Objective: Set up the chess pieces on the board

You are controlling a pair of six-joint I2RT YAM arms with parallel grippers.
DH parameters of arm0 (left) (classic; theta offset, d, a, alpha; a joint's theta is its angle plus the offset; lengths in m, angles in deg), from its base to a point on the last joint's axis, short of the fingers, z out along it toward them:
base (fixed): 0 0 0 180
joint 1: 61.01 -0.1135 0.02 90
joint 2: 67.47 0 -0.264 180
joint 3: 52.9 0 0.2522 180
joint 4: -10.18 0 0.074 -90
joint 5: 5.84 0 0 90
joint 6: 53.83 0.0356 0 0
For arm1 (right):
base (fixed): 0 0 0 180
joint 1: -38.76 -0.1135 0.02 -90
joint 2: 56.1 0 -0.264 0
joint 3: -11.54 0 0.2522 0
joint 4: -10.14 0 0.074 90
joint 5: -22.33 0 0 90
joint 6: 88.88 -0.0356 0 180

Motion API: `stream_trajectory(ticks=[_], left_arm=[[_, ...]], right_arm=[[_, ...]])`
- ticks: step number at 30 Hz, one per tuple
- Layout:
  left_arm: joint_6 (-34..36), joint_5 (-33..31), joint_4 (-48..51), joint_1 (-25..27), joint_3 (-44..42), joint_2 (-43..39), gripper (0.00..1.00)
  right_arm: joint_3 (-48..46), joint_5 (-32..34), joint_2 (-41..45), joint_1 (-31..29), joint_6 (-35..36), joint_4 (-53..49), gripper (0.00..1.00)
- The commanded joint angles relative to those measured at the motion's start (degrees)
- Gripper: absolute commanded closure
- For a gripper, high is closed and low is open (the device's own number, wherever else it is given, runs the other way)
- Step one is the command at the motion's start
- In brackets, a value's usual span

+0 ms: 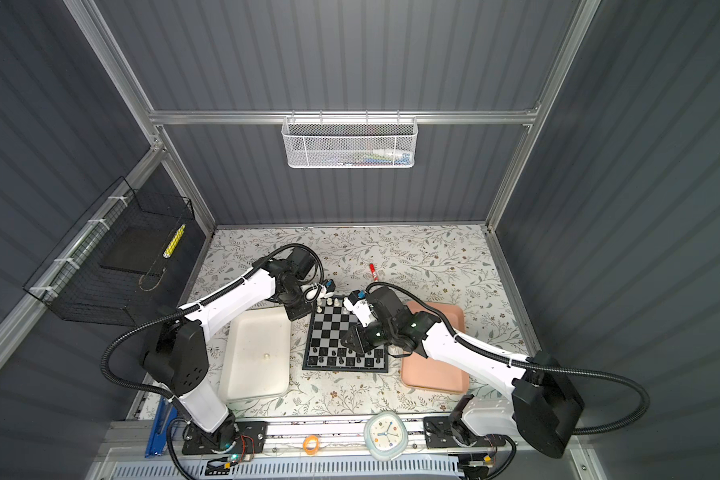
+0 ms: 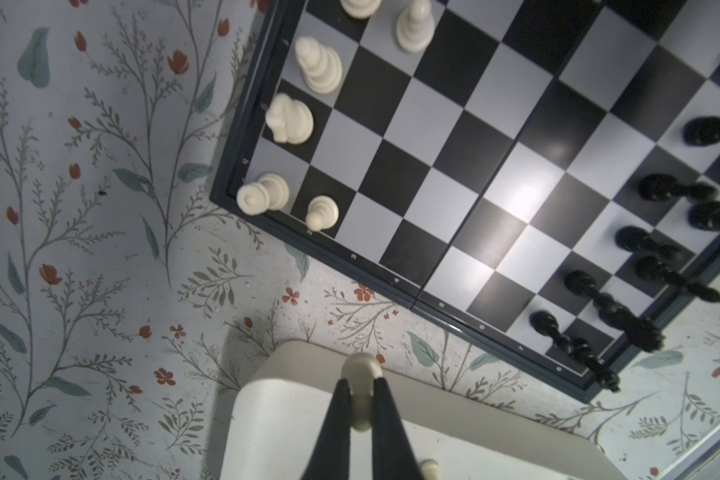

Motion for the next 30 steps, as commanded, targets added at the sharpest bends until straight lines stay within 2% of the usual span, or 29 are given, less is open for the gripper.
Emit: stream_trajectory(ticks=[1,10,30], left_arm=[[0.8,0.9,1.3,1.3,3.6,1.8,0.9],[1.3,1.5,1.0,3.9,8.0,6.1,0.9],[1.1,2.3,-0.2,4.6,11.6,12.6,0.9]], right_arm=[[-1.6,1.8,2.5,0.8,-0.5,-1.8,0.75],[-4.1,3.4,6.9,1.7,-2.0,-2.9,0.75],[-4.3,3.1,6.5,1.8,-2.6,-2.7,0.75]])
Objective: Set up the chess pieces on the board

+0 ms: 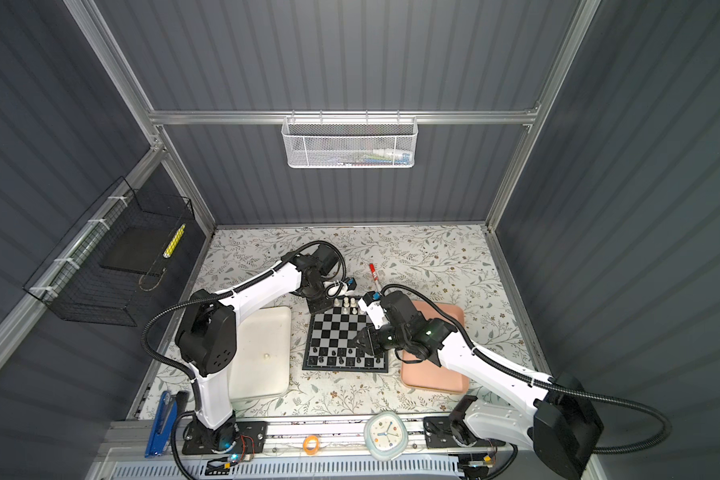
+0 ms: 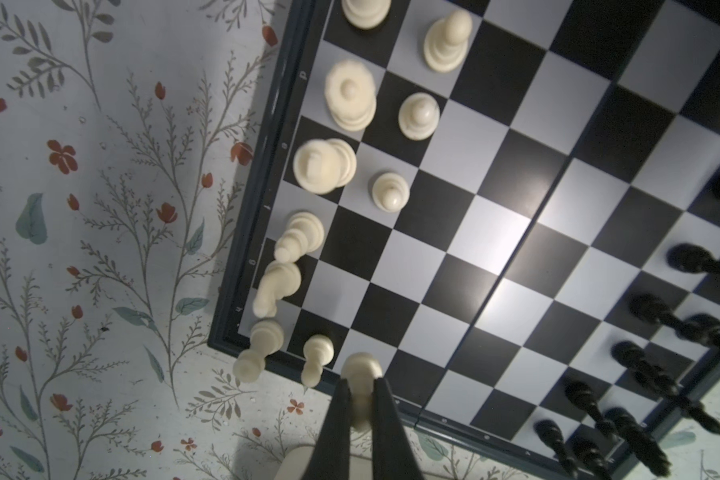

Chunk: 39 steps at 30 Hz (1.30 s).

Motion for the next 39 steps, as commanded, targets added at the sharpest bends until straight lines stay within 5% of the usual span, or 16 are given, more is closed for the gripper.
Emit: stream_trajectory(ticks=[1,39], left_arm=[[0.6,1.2,0.5,0.4,2.0,1.6,0.9],[1.3,-0.4,-1.4,0.4,3.3,6.3,0.89]], right_arm=[[-0.7,-0.3,-0.2,0.2,-0.2,-0.3,0.75],[-0.2,-0.1,-1.2,0.2,0.2,-0.8,0.75]])
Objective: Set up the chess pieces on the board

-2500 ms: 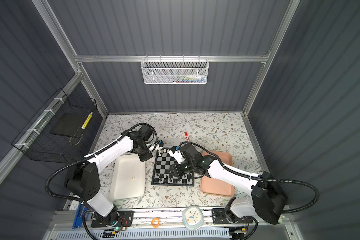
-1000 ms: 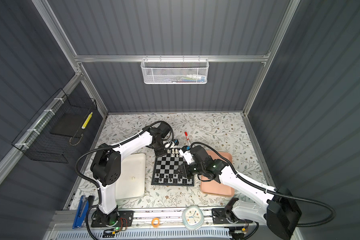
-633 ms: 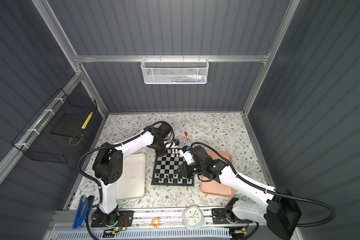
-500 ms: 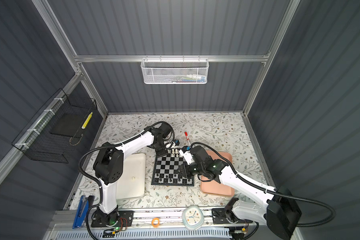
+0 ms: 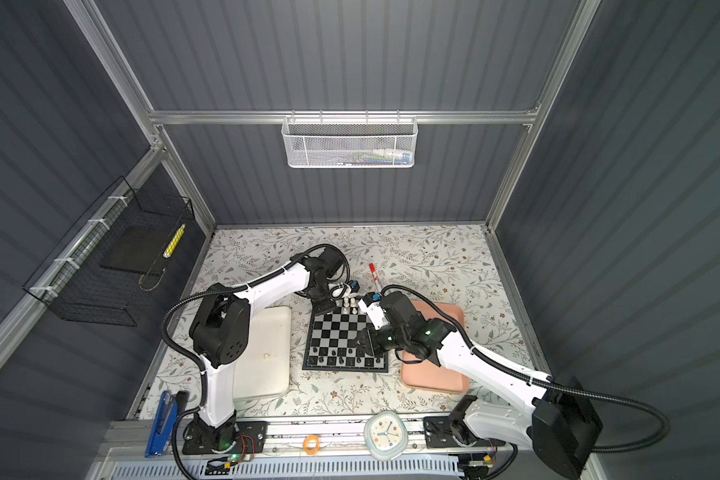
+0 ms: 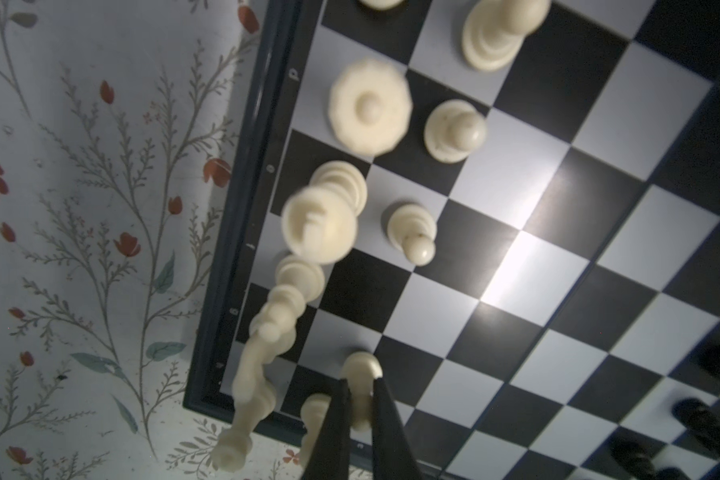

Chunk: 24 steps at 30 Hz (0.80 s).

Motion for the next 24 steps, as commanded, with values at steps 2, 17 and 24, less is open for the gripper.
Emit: stream_trajectory(ticks=[2,17,24], left_arm=[[1.1,-0.4,0.2,0.4,2.1,1.2,0.89],[1.3,-0.9,-0.1,0.4,1.9,1.7,0.89],[1.4,-0.9,-0.2,0.4,1.9,1.9,0.86]], right_arm=[[-0.1,-0.2,-0.7,0.3,0.2,-0.6,0.75],[-0.6,0.0,-0.9,0.3,0.0,-0.2,0.74],[-0.6,0.0,-0.9,0.3,0.0,-0.2,0.74]])
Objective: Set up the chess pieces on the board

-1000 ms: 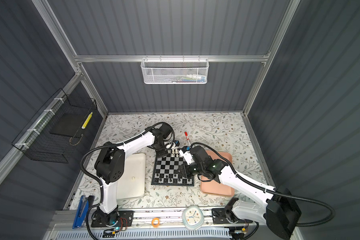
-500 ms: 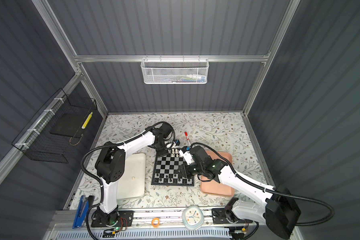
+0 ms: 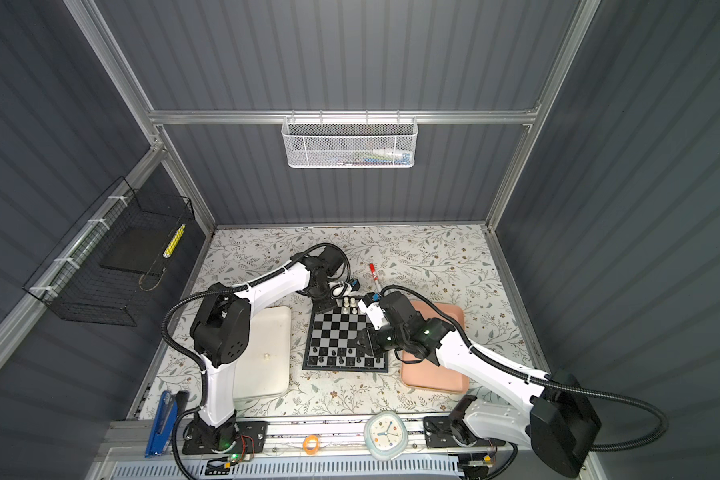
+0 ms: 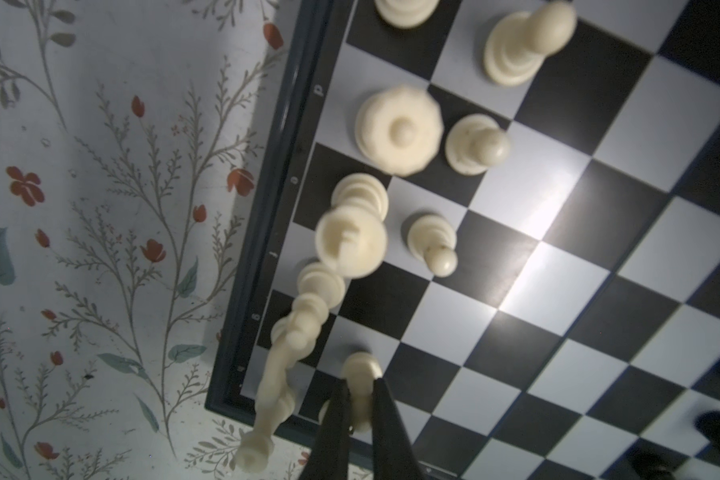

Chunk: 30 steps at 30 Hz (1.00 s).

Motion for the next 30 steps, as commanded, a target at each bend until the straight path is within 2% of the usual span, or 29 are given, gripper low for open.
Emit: stream_trajectory(ticks=[1,30], left_arm=[[0.9,0.1,0.8,0.4,1.3,1.8,0.86],[1.0,-0.5,2.0,0.4,1.8,-0.4,0.77]], right_arm=[[-0.6,0.0,-0.4,0.3,0.0,-0.1,0.74],[-1.4,-0.2,0.3,0.3,-0.4,0.5,0.74]])
